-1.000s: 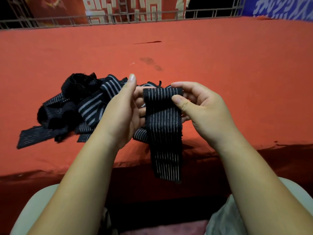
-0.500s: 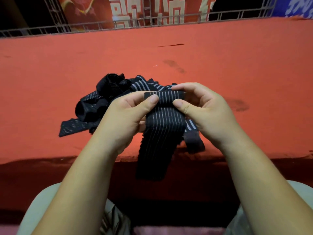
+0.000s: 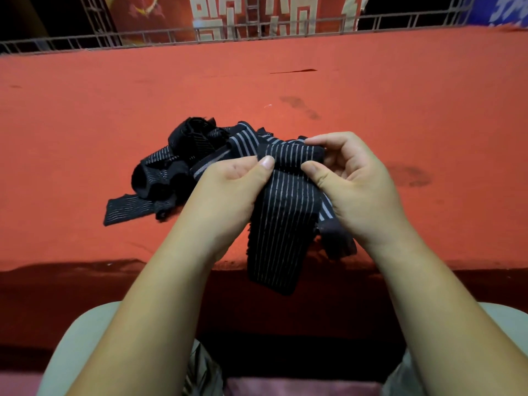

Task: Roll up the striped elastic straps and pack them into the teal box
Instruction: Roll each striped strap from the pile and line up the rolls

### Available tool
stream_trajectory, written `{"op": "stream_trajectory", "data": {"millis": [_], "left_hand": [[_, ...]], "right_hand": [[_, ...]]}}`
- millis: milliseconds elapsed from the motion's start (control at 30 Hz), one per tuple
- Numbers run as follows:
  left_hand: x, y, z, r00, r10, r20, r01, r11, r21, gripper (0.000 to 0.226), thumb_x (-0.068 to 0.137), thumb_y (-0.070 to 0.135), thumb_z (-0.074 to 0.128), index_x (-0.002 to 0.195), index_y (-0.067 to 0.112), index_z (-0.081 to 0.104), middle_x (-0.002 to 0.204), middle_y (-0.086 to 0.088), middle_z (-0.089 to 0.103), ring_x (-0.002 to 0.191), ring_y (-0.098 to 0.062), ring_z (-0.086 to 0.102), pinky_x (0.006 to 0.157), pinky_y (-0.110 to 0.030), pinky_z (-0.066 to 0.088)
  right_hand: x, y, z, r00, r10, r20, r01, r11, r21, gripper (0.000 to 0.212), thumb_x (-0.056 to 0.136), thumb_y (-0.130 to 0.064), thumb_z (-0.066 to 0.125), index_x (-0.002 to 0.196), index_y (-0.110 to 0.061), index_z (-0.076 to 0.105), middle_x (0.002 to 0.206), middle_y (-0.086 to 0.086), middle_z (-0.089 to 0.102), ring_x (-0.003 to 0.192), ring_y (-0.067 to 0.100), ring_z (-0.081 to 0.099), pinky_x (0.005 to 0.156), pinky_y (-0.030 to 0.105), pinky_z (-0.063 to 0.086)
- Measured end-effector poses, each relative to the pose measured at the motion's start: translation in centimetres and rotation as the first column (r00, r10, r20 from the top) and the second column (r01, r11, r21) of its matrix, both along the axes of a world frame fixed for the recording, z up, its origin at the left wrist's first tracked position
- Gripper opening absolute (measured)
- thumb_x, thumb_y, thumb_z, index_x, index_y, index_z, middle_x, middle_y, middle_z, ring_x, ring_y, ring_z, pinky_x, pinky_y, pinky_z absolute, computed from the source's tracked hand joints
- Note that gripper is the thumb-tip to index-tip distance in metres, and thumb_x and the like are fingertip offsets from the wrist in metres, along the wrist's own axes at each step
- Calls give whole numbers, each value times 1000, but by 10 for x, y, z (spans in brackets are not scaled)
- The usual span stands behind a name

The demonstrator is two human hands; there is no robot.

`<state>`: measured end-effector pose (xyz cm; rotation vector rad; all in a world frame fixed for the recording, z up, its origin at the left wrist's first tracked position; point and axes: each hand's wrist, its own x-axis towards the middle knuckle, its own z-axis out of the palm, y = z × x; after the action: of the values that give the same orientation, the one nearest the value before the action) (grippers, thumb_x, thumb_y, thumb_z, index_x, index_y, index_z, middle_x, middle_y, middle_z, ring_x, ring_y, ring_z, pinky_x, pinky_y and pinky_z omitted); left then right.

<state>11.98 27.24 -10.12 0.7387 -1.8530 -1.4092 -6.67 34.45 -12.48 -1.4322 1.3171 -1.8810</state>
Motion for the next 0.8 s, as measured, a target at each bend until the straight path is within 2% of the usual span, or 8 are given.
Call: {"op": "stream_trajectory", "data": {"millis": [67, 233, 367, 433, 533, 667, 733, 800], "left_hand": [[-1, 0, -1, 1000, -10, -15, 10, 1000, 28, 28, 114, 25, 55, 119, 13, 80, 113, -11, 82, 112, -33, 78, 108, -60, 56], [-4, -2, -6, 1000, 17, -7, -17, 999, -32, 29, 109, 12, 62, 129, 27, 78, 118, 3, 82, 114, -20, 78, 107, -53, 58], [-5, -9, -9, 1000, 27, -3, -27, 998, -60, 33, 109, 9, 62, 129, 30, 78, 119, 6, 82, 116, -17, 77, 108, -51, 57], [-5, -11, -10, 1000, 19, -9, -20, 997, -71, 35, 109, 8, 61, 131, 30, 77, 120, 6, 81, 117, -16, 76, 108, -50, 56], [-7, -13, -10, 998, 47, -35, -49, 997, -64, 46, 107, 8, 65, 144, 35, 68, 102, 12, 82, 103, -9, 78, 95, -37, 60], [-7, -17, -11, 995, 95, -30, -97, 993, -68, 53, 105, 15, 71, 150, 42, 61, 87, 9, 79, 86, -6, 76, 75, -23, 55], [-7, -17, -11, 995, 104, -7, -104, 991, -83, 47, 105, 18, 71, 146, 39, 64, 86, 7, 79, 83, -7, 76, 73, -23, 55], [-7, -16, -11, 997, 77, -15, -78, 994, -70, 38, 105, 18, 71, 139, 34, 69, 90, 4, 81, 87, -12, 79, 79, -33, 61]], "right_hand": [[-1, 1, -1, 1000, -10, 15, 10, 1000, 6, 27, 100, 3, 70, 120, -15, 68, 100, -6, 76, 94, 4, 71, 82, 20, 56], [-4, 1, -3, 1000, -9, -5, 9, 1000, 21, 26, 100, 2, 71, 121, -12, 68, 111, 4, 76, 102, 11, 72, 86, 25, 57], [-6, 3, -5, 1000, -2, 11, 1, 999, 55, 28, 100, 3, 70, 126, -8, 69, 99, -8, 74, 90, 3, 70, 79, 22, 58], [-5, 3, -7, 1000, -27, 6, 27, 997, 79, 30, 101, -1, 71, 128, -12, 71, 99, -2, 75, 91, 6, 71, 84, 25, 61], [-7, 2, -8, 999, -39, -14, 40, 996, 78, 29, 101, -3, 71, 128, -15, 73, 114, 2, 80, 106, 13, 75, 92, 27, 60], [-9, 2, -8, 998, -32, -58, 36, 997, 65, 28, 100, 2, 71, 125, -10, 71, 113, -3, 78, 104, 8, 73, 90, 23, 56], [-10, 2, -9, 996, -33, -84, 38, 997, 65, 29, 98, 3, 72, 122, -13, 71, 111, -2, 78, 104, 11, 74, 91, 29, 58], [-11, 2, -10, 995, -45, -94, 52, 996, 76, 30, 97, 1, 74, 119, -20, 73, 110, 3, 79, 104, 19, 76, 94, 40, 61]]}}
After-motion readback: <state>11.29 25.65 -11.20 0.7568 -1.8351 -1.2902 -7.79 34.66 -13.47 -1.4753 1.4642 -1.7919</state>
